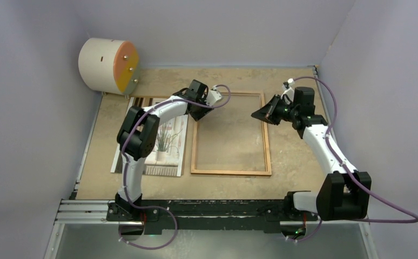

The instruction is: Put the photo into the frame

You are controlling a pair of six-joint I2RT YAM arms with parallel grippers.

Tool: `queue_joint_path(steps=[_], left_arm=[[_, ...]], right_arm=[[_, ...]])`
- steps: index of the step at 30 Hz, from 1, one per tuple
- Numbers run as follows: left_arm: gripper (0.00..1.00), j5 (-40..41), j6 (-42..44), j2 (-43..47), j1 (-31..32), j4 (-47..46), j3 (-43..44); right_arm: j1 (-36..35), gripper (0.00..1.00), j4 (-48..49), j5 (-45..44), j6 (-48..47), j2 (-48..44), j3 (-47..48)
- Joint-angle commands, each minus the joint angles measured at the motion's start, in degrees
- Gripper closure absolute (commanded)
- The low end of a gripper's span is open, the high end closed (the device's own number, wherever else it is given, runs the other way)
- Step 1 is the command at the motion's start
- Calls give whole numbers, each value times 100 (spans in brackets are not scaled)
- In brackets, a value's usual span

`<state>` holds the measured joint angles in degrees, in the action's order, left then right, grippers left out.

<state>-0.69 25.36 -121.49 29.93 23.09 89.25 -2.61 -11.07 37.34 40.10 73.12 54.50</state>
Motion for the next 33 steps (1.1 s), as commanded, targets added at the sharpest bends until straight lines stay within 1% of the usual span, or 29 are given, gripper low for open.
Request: queue_joint_path(steps=[1,7,13,17,18,19,22,24,25,28,30,33], left_arm=[[77,-229,280,-212,-91,130,-114],[77,-517,237,-74,-97,173,-229],[82,-608,508,126,-106,-54,-451],[81,-737,447,238,-102,-88,-398],[78,-745,415,272,-102,-91,-388],[71,-744,380,316,-102,-73,-358],[44,-729,154,521,-169,124,-126],[31,-782,-95,704,-321,241,30],[26,-794,-185,798,-428,299,127],[20,-725,-487,1022,-788,573,404],[20,-562,-626,1126,-1022,728,491],[20,-258,-648,1333,-1272,614,186]], right_arm=[[-28,100,414,330,159,67,-38],[-30,100,482,387,174,173,-16],[-51,100,571,636,218,408,179],[-81,100,569,748,218,532,308],[-89,100,571,774,222,550,333],[-90,100,570,805,220,568,353],[-90,100,591,867,247,576,429],[-90,100,634,927,275,599,495],[-90,100,644,963,280,617,534],[-90,100,735,1100,335,697,619],[-90,100,817,1178,377,760,659],[-88,100,858,1312,342,892,755]])
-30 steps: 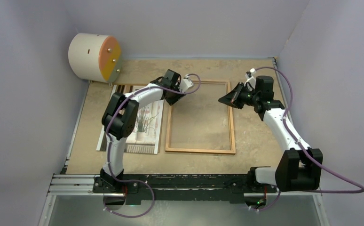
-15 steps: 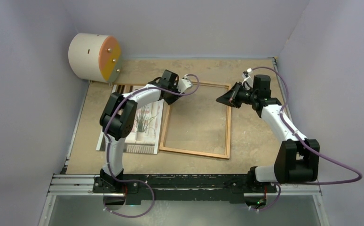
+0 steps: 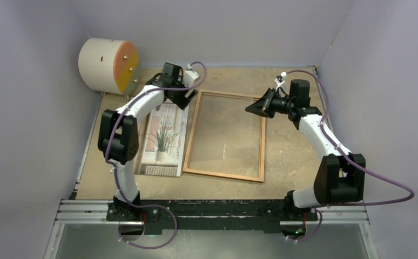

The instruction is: Put the photo into the frame

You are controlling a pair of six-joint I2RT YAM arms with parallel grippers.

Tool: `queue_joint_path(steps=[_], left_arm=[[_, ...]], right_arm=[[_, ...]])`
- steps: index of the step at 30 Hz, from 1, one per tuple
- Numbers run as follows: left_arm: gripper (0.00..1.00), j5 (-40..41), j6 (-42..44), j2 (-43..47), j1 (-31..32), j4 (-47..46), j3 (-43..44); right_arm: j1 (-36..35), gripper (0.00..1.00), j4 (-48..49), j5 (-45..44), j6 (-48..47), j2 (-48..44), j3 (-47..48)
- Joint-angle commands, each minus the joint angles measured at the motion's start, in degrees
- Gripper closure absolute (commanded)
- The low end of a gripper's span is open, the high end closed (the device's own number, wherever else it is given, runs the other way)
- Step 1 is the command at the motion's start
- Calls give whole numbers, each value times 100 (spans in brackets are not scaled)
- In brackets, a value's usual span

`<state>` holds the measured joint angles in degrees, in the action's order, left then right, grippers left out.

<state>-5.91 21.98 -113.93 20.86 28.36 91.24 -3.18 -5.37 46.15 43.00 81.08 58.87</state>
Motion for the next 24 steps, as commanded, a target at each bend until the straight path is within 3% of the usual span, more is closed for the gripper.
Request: queue_joint_path(steps=[1,9,18,24], left_arm=[[20,387,-273,642,-393,-43,-210],[23,419,-135,636,-399,-406,-1239],[24,349,-84,431,-267,-656,-1511],[25,405,-6,354,-190,-674,-1470]], right_arm=[[-32,100,255,510,35,153,326],[-8,100,-342,606,-592,462,285],[532,100,-1363,350,-1434,624,288],[608,100,-1351,189,-1616,707,168]])
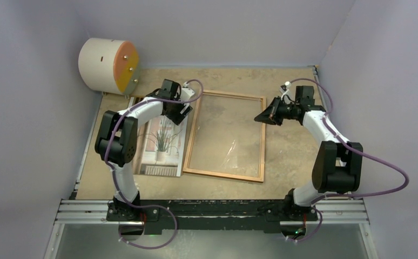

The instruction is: Put the photo into the frame

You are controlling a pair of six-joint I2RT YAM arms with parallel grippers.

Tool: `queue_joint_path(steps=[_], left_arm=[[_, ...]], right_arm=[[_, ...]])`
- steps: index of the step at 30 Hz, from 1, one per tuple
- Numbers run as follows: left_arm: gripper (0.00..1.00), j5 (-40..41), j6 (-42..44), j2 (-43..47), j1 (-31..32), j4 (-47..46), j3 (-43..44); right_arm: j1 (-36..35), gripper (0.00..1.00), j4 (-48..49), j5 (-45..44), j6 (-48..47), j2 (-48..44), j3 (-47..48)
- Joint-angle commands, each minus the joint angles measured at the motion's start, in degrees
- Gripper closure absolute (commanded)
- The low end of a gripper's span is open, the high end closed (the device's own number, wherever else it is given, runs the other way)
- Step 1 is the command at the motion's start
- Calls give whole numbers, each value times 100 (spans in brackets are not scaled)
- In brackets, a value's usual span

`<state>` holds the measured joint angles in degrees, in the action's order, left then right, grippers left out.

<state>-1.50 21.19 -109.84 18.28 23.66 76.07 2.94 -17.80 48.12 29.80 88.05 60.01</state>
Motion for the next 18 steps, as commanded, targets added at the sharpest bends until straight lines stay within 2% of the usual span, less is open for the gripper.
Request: queue_joint_path(steps=[1,18], left_arm=[[25,-24,82,-63,82,-212,48],[25,22,72,-178,334,-335,-57]], right_arm=[[-4,100,-83,-12,-287,37,36],[-4,100,1174,-552,652,-471,-1113]])
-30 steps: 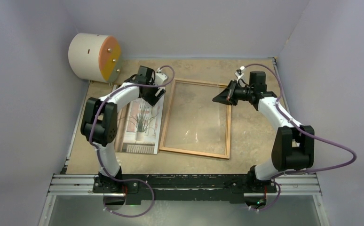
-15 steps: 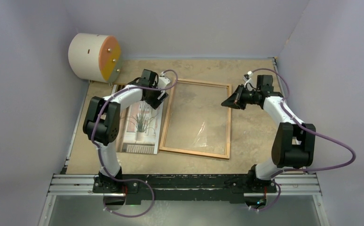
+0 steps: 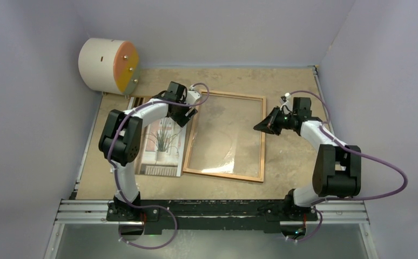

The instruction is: Put the photo into the frame

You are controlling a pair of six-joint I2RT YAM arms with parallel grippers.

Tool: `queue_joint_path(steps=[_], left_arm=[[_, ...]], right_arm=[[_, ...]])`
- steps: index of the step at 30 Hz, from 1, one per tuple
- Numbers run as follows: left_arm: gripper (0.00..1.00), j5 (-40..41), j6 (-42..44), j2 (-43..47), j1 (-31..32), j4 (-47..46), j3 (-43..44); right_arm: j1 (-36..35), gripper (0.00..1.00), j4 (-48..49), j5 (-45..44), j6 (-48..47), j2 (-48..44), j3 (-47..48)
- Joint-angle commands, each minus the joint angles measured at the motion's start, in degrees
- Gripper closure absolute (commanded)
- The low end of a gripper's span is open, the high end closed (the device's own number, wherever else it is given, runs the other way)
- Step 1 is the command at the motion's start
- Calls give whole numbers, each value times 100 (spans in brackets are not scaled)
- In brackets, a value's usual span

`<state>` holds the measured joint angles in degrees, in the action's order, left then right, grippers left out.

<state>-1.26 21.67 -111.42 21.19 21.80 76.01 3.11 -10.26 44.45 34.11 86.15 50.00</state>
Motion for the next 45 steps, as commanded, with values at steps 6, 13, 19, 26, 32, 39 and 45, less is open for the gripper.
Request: queue_joint_path(steps=[6,13,19,26,32,39,45], left_arm=[[25,20,55,-19,41,-144,-86],[25,38,66,-40,43,-147,-60],[25,31,68,-61,43,-126,-51],[25,12,69,-135,86,-166,-127],[26,-55,51,-188,96,-140,-105],[27,-112,56,-185,96,-93,-128],[27,-125,60,-196,95,-68,-108]], right_arm=[[-21,100,354,-348,160,-316,-160],[-21,100,419,-428,233,-414,-415],[-21,100,703,-409,304,-391,-511],[-45,100,1721,126,649,-673,-640],[-187,100,2697,587,1089,-881,-767],[-342,100,3253,797,1330,-803,-855],[-455,100,3743,953,1533,-985,-984]])
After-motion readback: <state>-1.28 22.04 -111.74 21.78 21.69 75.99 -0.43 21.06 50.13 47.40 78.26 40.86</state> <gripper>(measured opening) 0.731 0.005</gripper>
